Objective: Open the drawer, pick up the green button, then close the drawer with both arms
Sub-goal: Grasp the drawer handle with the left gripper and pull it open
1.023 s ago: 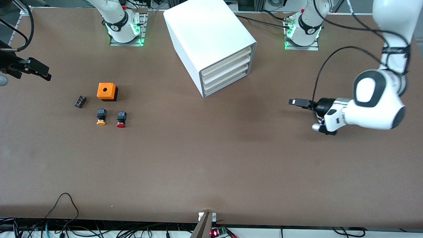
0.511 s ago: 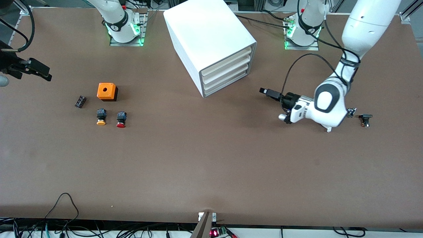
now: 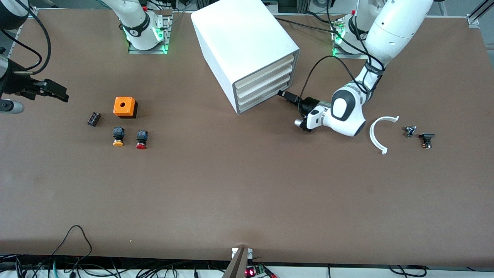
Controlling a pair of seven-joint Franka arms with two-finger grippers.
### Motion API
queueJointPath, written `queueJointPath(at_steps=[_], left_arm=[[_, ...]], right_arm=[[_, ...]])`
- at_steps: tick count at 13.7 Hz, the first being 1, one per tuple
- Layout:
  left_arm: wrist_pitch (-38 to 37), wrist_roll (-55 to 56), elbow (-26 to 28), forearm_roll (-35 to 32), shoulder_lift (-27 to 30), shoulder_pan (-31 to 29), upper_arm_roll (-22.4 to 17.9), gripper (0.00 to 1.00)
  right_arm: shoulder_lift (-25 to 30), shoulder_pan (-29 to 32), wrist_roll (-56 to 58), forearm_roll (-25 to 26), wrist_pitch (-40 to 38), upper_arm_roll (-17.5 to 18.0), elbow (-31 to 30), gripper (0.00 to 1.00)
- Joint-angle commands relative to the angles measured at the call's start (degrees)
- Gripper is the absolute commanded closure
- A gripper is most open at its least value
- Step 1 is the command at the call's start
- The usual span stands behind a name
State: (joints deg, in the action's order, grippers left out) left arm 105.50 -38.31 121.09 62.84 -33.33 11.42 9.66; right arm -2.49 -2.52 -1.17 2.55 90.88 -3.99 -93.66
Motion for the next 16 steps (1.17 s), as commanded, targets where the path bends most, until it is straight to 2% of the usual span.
queueJointPath(at_steps=[1,3,7,8,9,11,14,16], left_arm=[[0.85,-1.86,3.53,2.99,1.43,-0.09,1.05,0.02],[1.28,-1.86,5.2,5.09,1.43,-0.09,2.29,0.05],[8.22,-1.95,7.05,7.03,2.3,-0.09,7.99,0.37],[8.58,-1.95,6.97,7.03,2.3,-0.09,8.0,0.58],[8.75,-1.95,6.97,6.86,2.39,-0.09,8.0,1.0],[8.84,-1.77,6.79,6.07,3.0,-0.78,7.57,1.0],[8.84,-1.77,5.92,3.1,4.58,-3.24,3.36,1.0],[8.84,-1.95,2.85,1.07,5.12,-5.79,0.98,1.0]], right_arm=[[-0.32,-0.2,0.38,-0.97,-0.88,-0.06,1.29,0.0],[-0.32,-0.38,0.47,-0.97,-0.88,-0.06,1.2,0.0],[-1.63,-1.78,-0.41,-0.97,-0.01,0.03,1.11,0.0],[-2.33,-1.96,-0.41,-0.97,0.08,-0.05,1.2,0.0],[-3.04,-2.22,-0.06,-0.97,0.26,-0.06,1.2,0.0],[-4.27,-3.62,-0.06,-1.06,0.35,0.03,1.2,0.0],[-5.68,-6.43,0.12,-1.06,0.52,0.03,1.29,0.0],[-7.26,-8.11,0.12,-1.06,2.79,0.03,1.81,0.0]])
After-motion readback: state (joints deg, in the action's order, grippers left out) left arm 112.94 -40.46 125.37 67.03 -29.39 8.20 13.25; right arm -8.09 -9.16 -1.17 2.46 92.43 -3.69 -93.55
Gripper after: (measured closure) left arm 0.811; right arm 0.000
